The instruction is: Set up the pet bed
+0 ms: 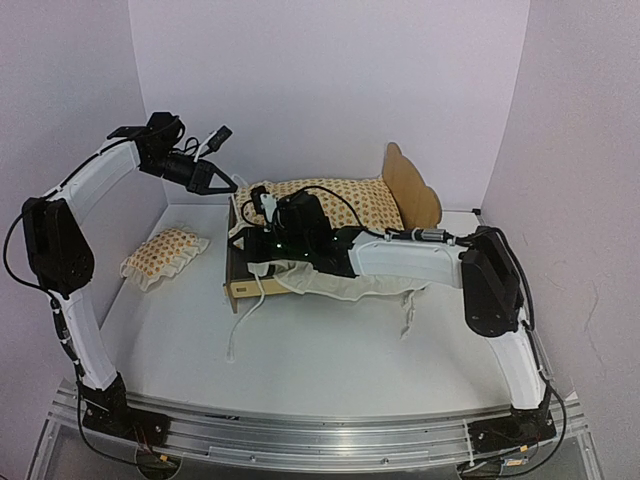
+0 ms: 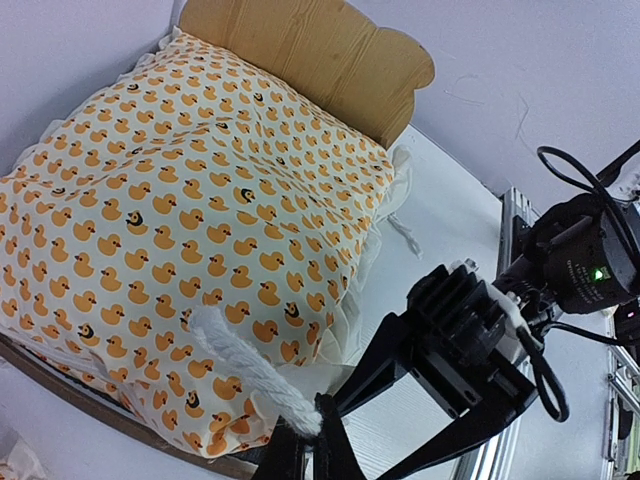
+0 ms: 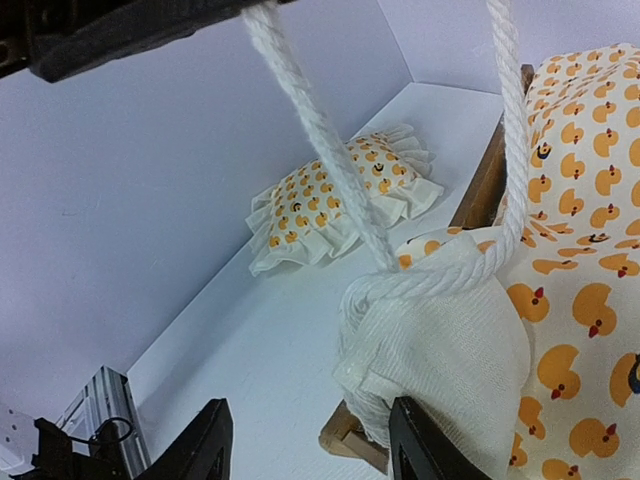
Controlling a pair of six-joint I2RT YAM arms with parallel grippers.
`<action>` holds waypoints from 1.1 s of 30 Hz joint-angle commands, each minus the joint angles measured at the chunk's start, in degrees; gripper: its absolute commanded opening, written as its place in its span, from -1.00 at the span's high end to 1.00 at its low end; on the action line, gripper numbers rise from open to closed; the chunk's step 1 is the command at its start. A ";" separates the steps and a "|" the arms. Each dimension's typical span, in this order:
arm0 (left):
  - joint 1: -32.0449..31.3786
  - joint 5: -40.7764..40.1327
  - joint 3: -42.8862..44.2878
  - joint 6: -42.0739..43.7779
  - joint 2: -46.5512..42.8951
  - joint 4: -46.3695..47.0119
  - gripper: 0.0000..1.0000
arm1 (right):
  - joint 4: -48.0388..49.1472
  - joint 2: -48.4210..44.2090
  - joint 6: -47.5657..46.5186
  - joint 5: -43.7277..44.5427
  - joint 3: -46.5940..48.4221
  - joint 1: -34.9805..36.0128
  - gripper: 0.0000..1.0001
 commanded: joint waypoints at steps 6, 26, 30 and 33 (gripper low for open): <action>-0.26 1.00 2.78 -0.06 -1.40 1.28 1.00 | -0.62 0.91 -3.65 3.90 4.05 -0.47 0.87; -0.42 1.63 1.56 7.06 -0.54 -0.66 1.00 | -0.95 -17.79 -2.37 -7.99 -12.75 -1.72 0.86; -1.55 3.38 1.96 16.01 -1.08 -6.73 1.00 | -0.89 -16.33 -3.21 1.14 -10.24 -2.27 0.13; -1.65 3.39 1.80 17.42 -1.49 -7.85 1.00 | -0.90 -11.87 -5.50 7.77 -4.07 -2.31 -0.08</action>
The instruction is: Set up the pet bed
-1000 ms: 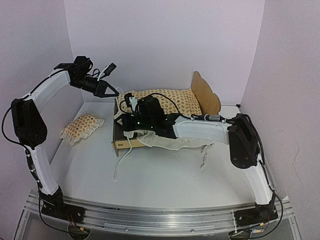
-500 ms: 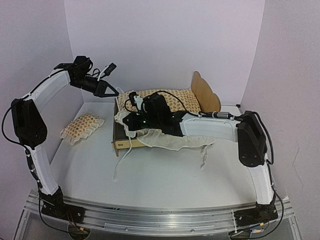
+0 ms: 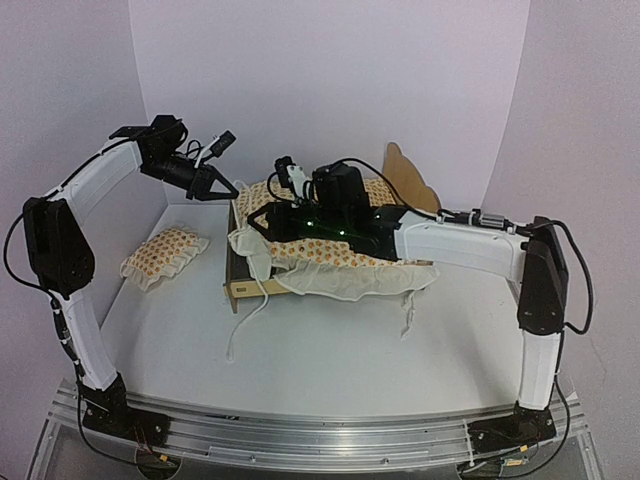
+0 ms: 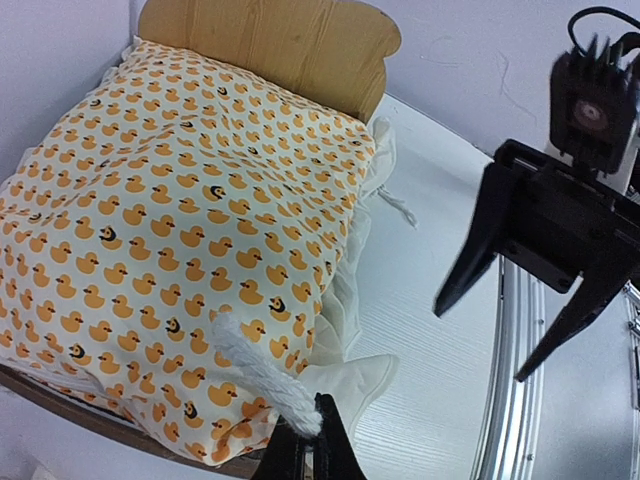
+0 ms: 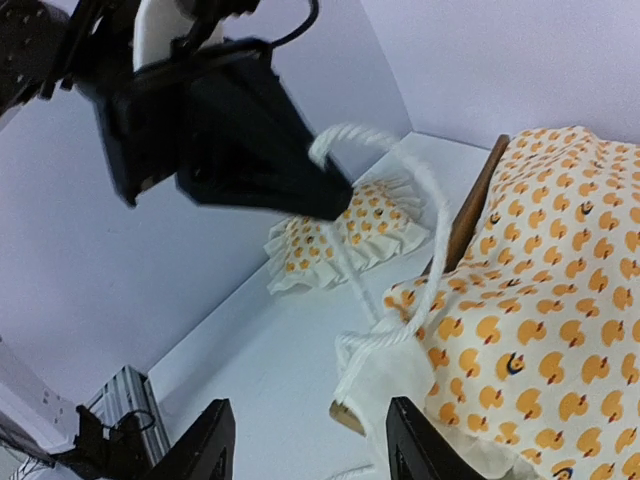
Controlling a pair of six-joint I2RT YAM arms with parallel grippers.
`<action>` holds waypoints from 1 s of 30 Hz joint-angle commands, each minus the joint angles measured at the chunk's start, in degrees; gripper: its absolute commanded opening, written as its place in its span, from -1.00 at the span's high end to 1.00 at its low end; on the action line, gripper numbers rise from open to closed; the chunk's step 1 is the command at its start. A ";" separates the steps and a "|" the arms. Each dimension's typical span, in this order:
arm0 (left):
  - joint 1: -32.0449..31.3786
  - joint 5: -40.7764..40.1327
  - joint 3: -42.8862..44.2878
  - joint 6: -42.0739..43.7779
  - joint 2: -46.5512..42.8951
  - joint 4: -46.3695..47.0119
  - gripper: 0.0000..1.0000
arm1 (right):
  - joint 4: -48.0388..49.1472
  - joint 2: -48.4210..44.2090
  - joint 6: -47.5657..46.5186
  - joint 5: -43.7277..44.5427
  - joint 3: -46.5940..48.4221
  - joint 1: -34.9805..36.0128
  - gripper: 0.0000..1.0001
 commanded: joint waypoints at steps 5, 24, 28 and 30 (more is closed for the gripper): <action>-1.44 3.20 1.15 6.86 -2.17 -3.97 1.00 | 0.73 13.99 -1.97 10.62 19.08 -0.66 -0.58; -1.81 3.15 1.78 5.11 -2.33 -2.07 1.00 | 1.76 11.79 -0.76 12.69 10.04 -1.42 -0.23; -1.79 3.27 1.94 4.79 -1.79 -2.04 1.00 | 2.79 11.25 -0.61 11.49 9.30 -1.40 -0.21; -1.77 3.89 1.90 4.60 -1.62 -2.10 1.00 | 2.74 12.55 -0.69 11.00 10.89 -1.45 -0.21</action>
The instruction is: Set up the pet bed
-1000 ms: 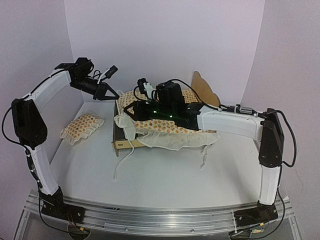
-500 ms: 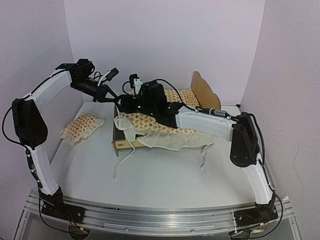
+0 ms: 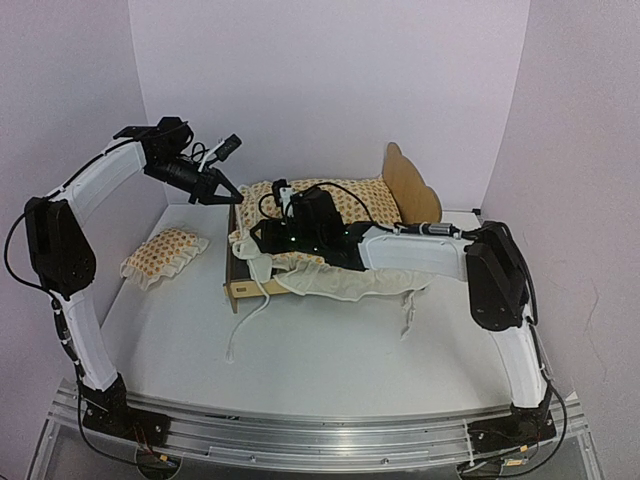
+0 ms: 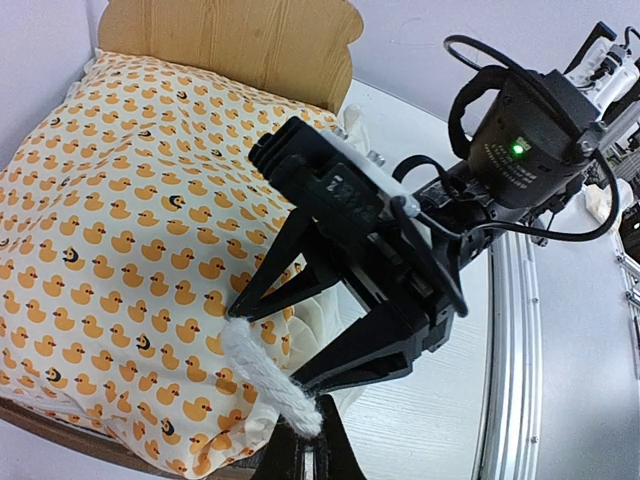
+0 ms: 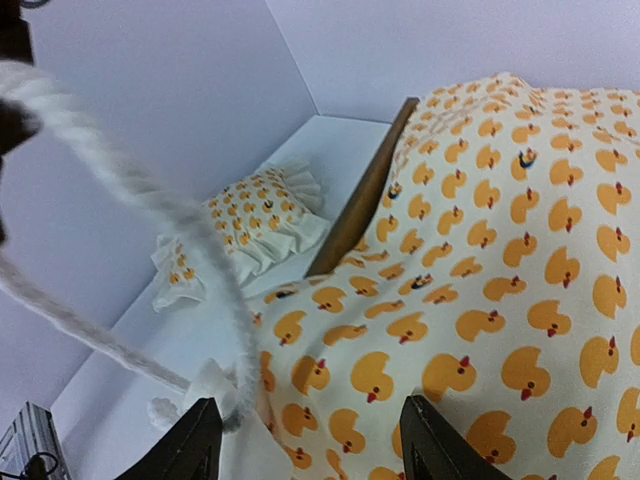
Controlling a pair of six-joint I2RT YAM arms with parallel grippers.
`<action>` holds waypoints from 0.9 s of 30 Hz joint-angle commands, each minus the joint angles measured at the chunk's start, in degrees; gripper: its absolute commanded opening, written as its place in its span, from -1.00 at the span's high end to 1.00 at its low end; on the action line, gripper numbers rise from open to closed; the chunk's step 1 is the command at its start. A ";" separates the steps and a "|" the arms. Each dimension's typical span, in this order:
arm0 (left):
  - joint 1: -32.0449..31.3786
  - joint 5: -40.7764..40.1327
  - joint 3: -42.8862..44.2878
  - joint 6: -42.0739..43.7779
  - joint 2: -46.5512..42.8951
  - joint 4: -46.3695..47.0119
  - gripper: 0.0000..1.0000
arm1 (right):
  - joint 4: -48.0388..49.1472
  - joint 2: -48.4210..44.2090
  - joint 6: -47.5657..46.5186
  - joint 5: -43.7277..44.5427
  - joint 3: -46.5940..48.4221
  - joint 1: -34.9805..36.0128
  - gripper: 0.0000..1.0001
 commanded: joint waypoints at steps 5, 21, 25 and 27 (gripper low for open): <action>-0.09 3.52 1.81 -1.09 -1.80 0.67 1.00 | 1.35 3.13 2.31 0.39 8.75 -0.29 -0.21; 1.75 4.04 1.54 -0.38 -2.89 0.04 1.00 | 1.47 -3.16 -3.62 29.36 7.73 -2.18 0.22; 1.92 3.42 1.07 -0.67 -2.45 0.56 1.00 | 1.99 -10.23 -5.19 29.42 1.27 -3.23 0.35; 1.91 3.55 0.94 -0.79 -2.27 0.62 1.00 | 2.06 -11.68 -6.11 26.09 0.08 -3.39 0.59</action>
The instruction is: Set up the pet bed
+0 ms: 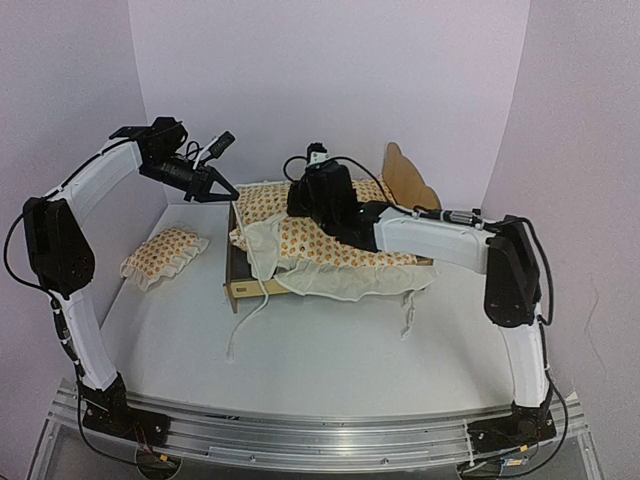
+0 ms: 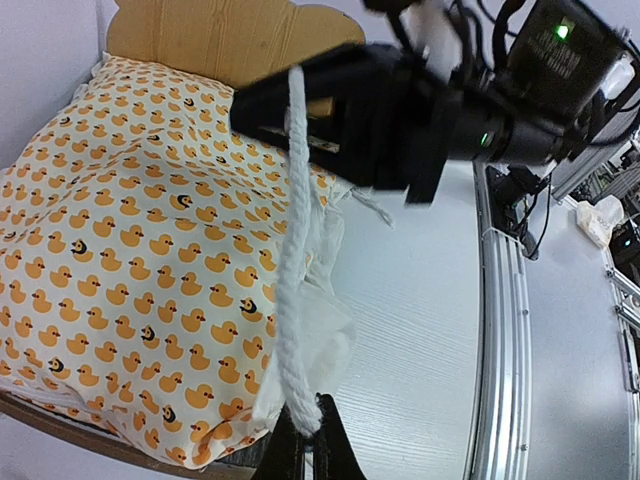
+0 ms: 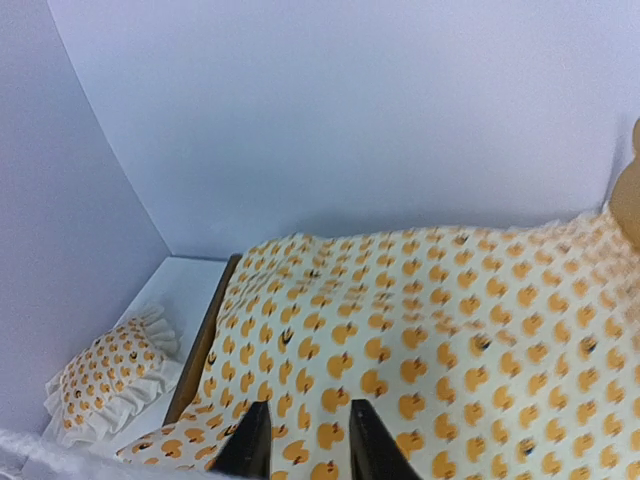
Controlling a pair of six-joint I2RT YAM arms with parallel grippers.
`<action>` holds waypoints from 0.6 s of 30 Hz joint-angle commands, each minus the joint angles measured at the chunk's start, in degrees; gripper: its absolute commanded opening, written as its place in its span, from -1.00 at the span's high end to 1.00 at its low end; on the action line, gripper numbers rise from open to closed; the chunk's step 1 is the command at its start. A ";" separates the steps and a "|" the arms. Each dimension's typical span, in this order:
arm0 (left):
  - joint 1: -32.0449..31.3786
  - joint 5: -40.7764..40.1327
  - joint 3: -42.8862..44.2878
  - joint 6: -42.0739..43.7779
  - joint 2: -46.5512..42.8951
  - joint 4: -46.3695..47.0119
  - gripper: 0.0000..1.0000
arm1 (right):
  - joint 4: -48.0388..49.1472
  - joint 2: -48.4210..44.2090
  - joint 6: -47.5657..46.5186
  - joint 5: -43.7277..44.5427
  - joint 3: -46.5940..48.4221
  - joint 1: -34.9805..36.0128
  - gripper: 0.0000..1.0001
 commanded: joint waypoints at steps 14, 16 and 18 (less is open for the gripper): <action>-0.29 -7.90 -6.35 5.72 -2.67 2.63 0.58 | -2.38 -14.94 0.16 -22.81 -8.89 -1.11 1.00; -0.87 -12.41 -8.58 9.41 -2.29 2.85 0.03 | -3.92 -15.43 1.35 -25.97 -8.77 -1.12 1.00; -0.98 -14.79 -9.46 13.93 -1.90 1.80 -0.33 | -5.64 -15.50 1.96 -28.73 -8.16 -1.13 1.00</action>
